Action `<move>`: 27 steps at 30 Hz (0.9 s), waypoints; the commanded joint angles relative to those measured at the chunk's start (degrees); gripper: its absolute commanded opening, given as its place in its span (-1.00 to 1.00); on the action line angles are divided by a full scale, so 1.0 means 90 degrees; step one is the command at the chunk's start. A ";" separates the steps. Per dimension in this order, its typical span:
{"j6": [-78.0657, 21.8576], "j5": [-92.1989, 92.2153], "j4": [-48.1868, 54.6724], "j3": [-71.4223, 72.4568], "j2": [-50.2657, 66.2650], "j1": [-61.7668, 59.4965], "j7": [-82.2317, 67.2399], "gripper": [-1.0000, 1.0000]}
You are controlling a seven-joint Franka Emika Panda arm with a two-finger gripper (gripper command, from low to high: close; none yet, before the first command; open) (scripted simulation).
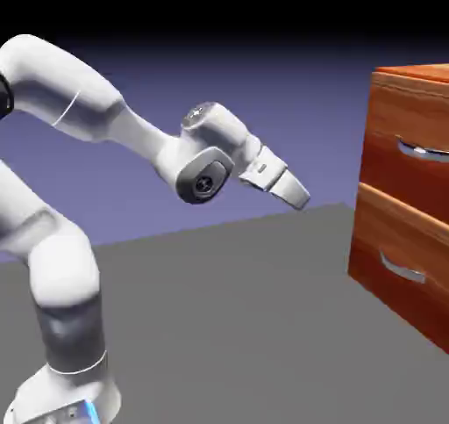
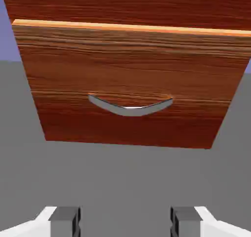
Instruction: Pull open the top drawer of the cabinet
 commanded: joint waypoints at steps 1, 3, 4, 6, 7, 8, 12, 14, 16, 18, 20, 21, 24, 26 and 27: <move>-0.0065 0.0277 0.0084 -0.0179 0.0219 0.0116 -0.0262 0.00; -0.0195 0.0831 0.0251 -0.0536 0.0657 0.0349 -0.0785 0.00; -0.0260 0.1108 0.0335 -0.0714 0.0876 0.0465 -0.1047 0.00; -0.0391 0.1662 0.0503 -0.1071 0.1313 0.0698 -0.1570 0.00; -0.0456 0.1938 0.0586 -0.1249 0.1532 0.0814 -0.1832 0.00; -0.0521 0.2215 0.0670 -0.1428 0.1751 0.0930 -0.2093 0.00; -0.0781 0.3323 0.1005 -0.2142 0.2626 0.1395 -0.3140 0.00; -0.0911 0.3876 0.1173 -0.2498 0.3064 0.1628 -0.3663 0.00; -0.1042 0.4430 0.1340 -0.2855 0.3501 0.1860 -0.4186 0.00; -0.1172 0.4984 0.1508 -0.3212 0.3939 0.2093 -0.4710 0.00; -0.1302 0.5538 0.1675 -0.3569 0.4376 0.2325 -0.5233 0.00; -0.1367 0.5815 0.1759 -0.3748 0.4595 0.2441 -0.5495 0.00; -0.1562 0.6645 0.2011 -0.4283 0.5252 0.2790 -0.6279 0.00; -0.1693 0.7199 0.2178 -0.4640 0.5689 0.3023 -0.6803 0.00; -0.1758 0.7476 0.2262 -0.4818 0.5908 0.3139 -0.7064 0.00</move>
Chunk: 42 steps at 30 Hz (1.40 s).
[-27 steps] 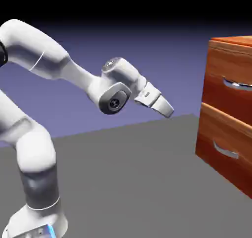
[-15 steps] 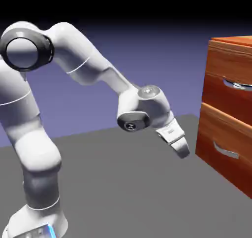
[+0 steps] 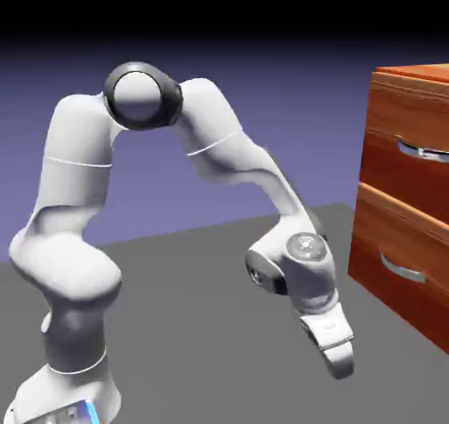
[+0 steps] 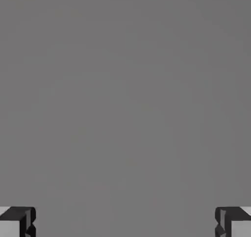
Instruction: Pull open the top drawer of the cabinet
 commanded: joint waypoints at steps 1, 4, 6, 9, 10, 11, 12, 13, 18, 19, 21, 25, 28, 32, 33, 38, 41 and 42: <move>-0.0065 0.0277 0.0084 -0.0179 0.0219 0.0116 -0.0262 0.00; -0.0260 0.1108 0.0335 -0.0714 0.0876 0.0465 -0.1047 0.00; -0.0391 0.1662 0.0503 -0.1071 0.1313 0.0698 -0.1570 0.00; -0.0586 0.2492 0.0754 -0.1606 0.1970 0.1046 -0.2355 0.00; -0.0651 0.2769 0.0838 -0.1785 0.2188 0.1163 -0.2617 0.00; -0.0716 0.3046 0.0922 -0.1963 0.2407 0.1279 -0.2878 0.00; -0.0781 0.3323 0.1005 -0.2142 0.2626 0.1395 -0.3140 0.00; -0.0846 0.3600 0.1089 -0.2320 0.2845 0.1511 -0.3402 0.00; -0.1172 0.4984 0.1508 -0.3212 0.3939 0.2093 -0.4710 0.00; -0.1237 0.5261 0.1592 -0.3391 0.4158 0.2209 -0.4971 0.00; -0.1367 0.5814 0.1759 -0.3748 0.4595 0.2441 -0.5495 0.00; -0.1627 0.6922 0.2094 -0.4461 0.5470 0.2907 -0.6541 0.00; -0.1823 0.7753 0.2346 -0.4997 0.6127 0.3255 -0.7326 0.00; -0.2083 0.8860 0.2681 -0.5710 0.7002 0.3720 -0.8372 0.00; -0.2148 0.9137 0.2764 -0.5889 0.7221 0.3837 -0.8634 0.00; -0.2420 1.0293 0.3114 -0.6634 0.8135 0.4322 -0.9727 0.00; -0.2250 1.0301 0.3575 -0.6633 0.8097 0.4032 -0.9678 0.00; -0.2165 1.0306 0.3806 -0.6632 0.8078 0.3887 -0.9653 0.00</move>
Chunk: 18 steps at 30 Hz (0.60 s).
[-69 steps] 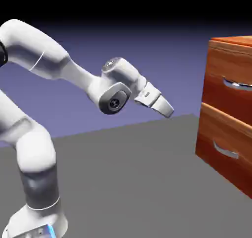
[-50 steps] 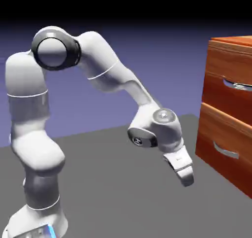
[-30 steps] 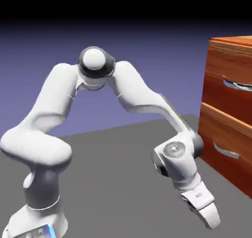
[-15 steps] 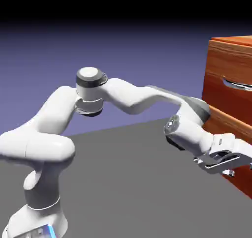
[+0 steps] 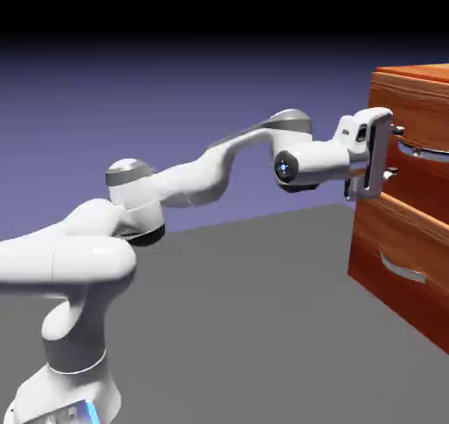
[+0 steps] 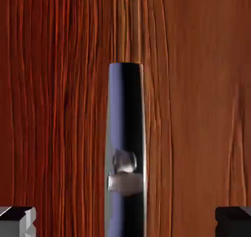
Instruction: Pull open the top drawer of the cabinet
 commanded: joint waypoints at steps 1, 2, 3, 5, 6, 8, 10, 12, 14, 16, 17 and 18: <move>0.0085 0.0004 0.0231 0.0001 -0.0019 -0.0145 0.0025 0.00; 0.0170 0.0008 0.0462 0.0001 -0.0038 -0.0291 0.0049 0.00; 0.0248 0.0012 0.0671 0.0002 -0.0055 -0.0422 0.0072 0.00; 0.0248 0.0012 0.0671 0.0002 -0.0055 -0.0422 0.0072 -1.00; 0.0160 0.0013 0.0441 0.0002 -0.0035 -0.0280 0.0045 -1.00; -0.0012 0.0008 -0.0021 0.0002 0.0003 0.0008 -0.0005 -1.00; -0.0180 -0.0004 -0.0482 0.0000 0.0040 0.0300 -0.0053 -1.00; -0.0344 -0.0024 -0.0943 -0.0005 0.0077 0.0599 -0.0097 -1.00; -0.0502 -0.0053 -0.1405 -0.0013 0.0114 0.0903 -0.0138 -1.00; -0.0654 -0.0090 -0.1866 -0.0024 0.0151 0.1214 -0.0176 -1.00; -0.0727 -0.0112 -0.2097 -0.0032 0.0170 0.1373 -0.0194 -1.00; -0.0798 -0.0137 -0.2327 -0.0040 0.0190 0.1534 -0.0211 -1.00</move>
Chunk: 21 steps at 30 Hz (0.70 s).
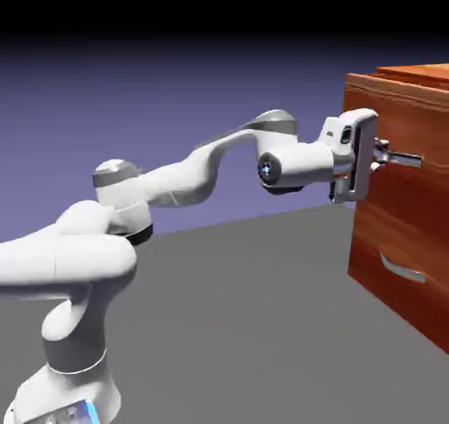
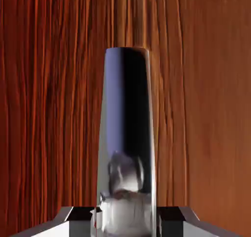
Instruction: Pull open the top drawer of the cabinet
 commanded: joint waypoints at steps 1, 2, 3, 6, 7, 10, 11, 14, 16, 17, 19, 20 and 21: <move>-0.0066 -0.0004 -0.0231 -0.0010 0.0020 0.0163 -0.0029 -1.00; -0.0133 -0.0034 -0.0462 -0.0022 0.0041 0.0328 -0.0044 -1.00; -0.0198 -0.0067 -0.0692 -0.0035 0.0062 0.0497 -0.0059 -1.00; -0.0374 -0.0186 -0.1384 -0.0085 0.0131 0.1020 -0.0094 -1.00; -0.0426 -0.0234 -0.1615 -0.0105 0.0157 0.1201 -0.0103 -1.00; -0.0558 -0.0403 -0.2307 -0.0182 0.0246 0.1770 -0.0119 -1.00; -0.0593 -0.0470 -0.2538 -0.0212 0.0280 0.1970 -0.0120 -1.00; -0.0661 -0.0701 -0.3205 -0.0317 0.0401 0.2582 -0.0103 -1.00; -0.0661 -0.0701 -0.3205 -0.0317 0.0401 0.2582 -0.0103 1.00; -0.0633 -0.0805 -0.3405 -0.0374 0.0403 0.2812 -0.0131 1.00; -0.0578 -0.1013 -0.3805 -0.0488 0.0408 0.3274 -0.0185 1.00; -0.0550 -0.1117 -0.4005 -0.0545 0.0411 0.3505 -0.0212 1.00; -0.0539 -0.1160 -0.4087 -0.0568 0.0412 0.3599 -0.0223 1.00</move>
